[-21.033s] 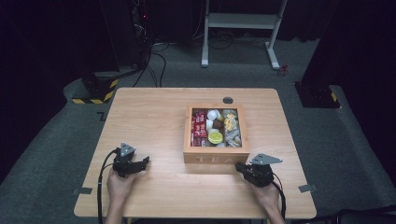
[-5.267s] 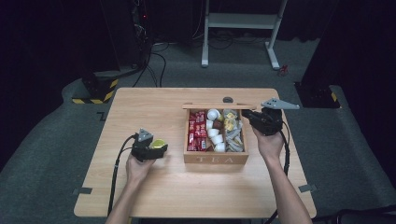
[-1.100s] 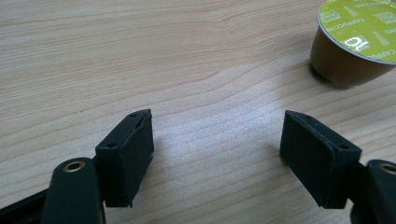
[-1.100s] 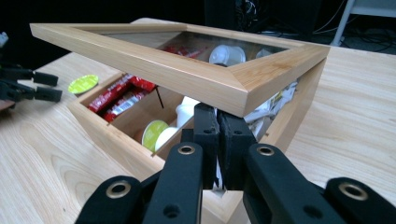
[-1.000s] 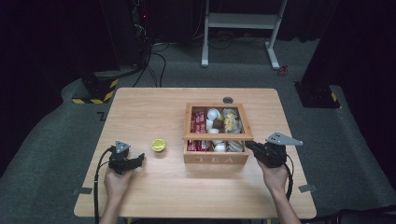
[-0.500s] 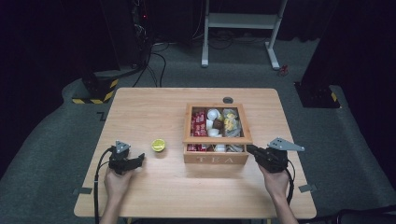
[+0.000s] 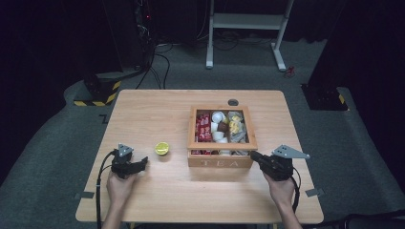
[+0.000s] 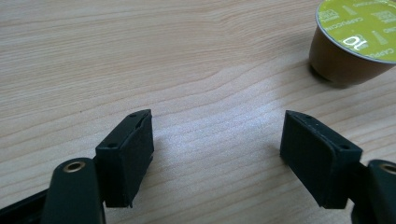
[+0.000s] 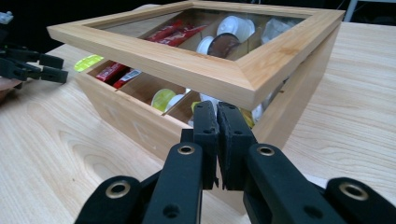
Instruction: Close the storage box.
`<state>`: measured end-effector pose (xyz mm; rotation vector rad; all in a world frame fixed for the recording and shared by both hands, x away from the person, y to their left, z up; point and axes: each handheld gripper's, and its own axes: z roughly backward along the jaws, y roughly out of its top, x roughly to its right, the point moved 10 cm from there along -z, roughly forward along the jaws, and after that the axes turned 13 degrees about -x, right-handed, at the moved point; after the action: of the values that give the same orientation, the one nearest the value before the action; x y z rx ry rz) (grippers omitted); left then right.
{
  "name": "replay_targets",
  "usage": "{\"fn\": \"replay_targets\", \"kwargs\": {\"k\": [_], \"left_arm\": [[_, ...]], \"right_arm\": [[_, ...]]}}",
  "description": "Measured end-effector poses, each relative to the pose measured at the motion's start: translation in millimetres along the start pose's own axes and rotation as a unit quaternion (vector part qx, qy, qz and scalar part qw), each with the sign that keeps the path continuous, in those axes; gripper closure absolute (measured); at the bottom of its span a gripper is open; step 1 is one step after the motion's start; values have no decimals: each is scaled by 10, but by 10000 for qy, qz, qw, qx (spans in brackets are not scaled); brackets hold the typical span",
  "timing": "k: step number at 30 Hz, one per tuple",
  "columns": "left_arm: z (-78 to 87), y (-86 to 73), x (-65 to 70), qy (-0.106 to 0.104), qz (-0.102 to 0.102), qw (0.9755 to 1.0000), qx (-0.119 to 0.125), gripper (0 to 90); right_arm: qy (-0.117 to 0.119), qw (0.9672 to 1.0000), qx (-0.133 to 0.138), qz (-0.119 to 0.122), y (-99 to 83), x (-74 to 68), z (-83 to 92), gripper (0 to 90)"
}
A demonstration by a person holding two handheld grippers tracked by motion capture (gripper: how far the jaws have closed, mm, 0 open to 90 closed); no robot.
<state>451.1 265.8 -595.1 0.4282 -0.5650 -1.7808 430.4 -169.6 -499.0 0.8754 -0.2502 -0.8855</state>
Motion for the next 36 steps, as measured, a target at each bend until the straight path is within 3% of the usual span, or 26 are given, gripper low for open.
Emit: {"fn": "replay_targets", "kwargs": {"k": [2, 3, 5, 15, 27, 36], "left_arm": [[0, 0, 1, -1, 4, 10000, 0, 263], [-1, -1, 1, -5, 2, 10000, -1, 263], [0, -1, 3, -5, -3, 10000, -1, 262], [1, -3, 4, -16, -7, 10000, -8, 261], [1, -3, 4, -16, -6, 10000, -7, 260], [1, -2, 4, -15, -6, 10000, -6, 260]], "right_arm": [[26, 10000, 16, 24, 0, -18, 6, 864], [33, 9998, 191, 2, 45, -31, 55, 865], [57, 9997, 243, 6, 67, -34, 72, 865], [28, 9999, 139, 52, 44, -50, 17, 865], [-165, 9993, 336, -87, 54, 131, 204, 849], [-258, 9983, 470, -237, 49, 271, 326, 774]]}}
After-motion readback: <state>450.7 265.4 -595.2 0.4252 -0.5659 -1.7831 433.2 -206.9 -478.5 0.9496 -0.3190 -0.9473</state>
